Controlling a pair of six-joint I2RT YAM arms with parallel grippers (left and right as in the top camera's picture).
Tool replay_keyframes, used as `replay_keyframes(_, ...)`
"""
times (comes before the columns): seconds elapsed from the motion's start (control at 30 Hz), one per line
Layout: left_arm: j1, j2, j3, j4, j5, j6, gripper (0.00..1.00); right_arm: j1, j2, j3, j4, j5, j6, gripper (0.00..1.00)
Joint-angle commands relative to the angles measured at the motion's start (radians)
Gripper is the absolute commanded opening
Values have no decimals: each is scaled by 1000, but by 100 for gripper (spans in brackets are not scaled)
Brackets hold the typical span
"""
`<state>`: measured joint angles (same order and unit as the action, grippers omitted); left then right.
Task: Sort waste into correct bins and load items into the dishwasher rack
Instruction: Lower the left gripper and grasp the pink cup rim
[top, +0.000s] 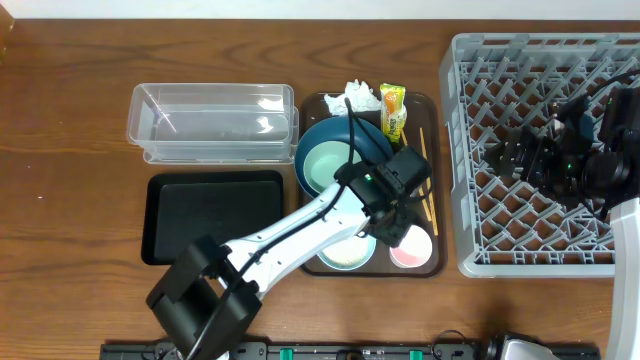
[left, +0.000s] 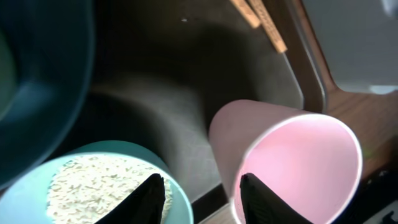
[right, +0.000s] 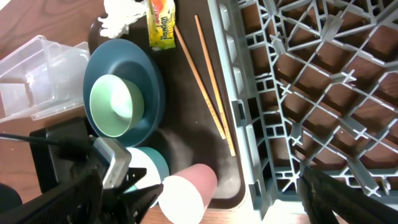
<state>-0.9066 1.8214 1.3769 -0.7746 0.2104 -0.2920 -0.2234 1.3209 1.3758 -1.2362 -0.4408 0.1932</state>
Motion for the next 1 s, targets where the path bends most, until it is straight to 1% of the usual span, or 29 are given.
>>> replay_keyframes(0.0, -29, -12, 13, 7, 17, -1, 43, -4, -14, 18, 2, -5, -15, 99)
replay_keyframes(0.17, -67, -9, -5, 36, 10, 0, 43, -4, -14, 18, 2, -5, -15, 99)
replay_keyframes(0.2, -72, -9, -8, 35, 0, 3, 42, -4, -14, 18, 2, -5, -15, 99)
replay_keyframes(0.3, -73, -9, -8, 32, -21, 3, 38, -4, -14, 18, -3, -5, -15, 99)
replay_keyframes(0.5, -73, -4, -26, 32, -26, 3, 37, -3, -14, 18, -11, -5, -15, 98)
replay_keyframes(0.53, -73, -2, -28, 32, -29, 3, 34, -3, -14, 18, -14, -5, -16, 98)
replay_keyframes(0.67, -73, 2, -28, 37, -29, 3, 30, -3, -14, 18, -21, -21, -27, 96)
replay_keyframes(0.77, -73, 2, -28, 37, -29, 3, 19, -2, -14, 18, -21, -74, -71, 91)
replay_keyframes(0.8, -72, 2, -28, 37, -29, 3, 14, 2, -14, 18, -21, -90, -85, 90)
replay_keyframes(0.87, -68, 2, -27, 37, -29, 3, 10, 11, -14, 18, -22, -99, -99, 90)
replay_keyframes(0.93, -64, 2, -27, 36, -28, 3, 11, 19, -14, 18, -23, -99, -105, 89)
replay_keyframes(0.97, -64, 2, -27, 35, -28, 3, 21, 22, -14, 18, -22, -98, -105, 89)
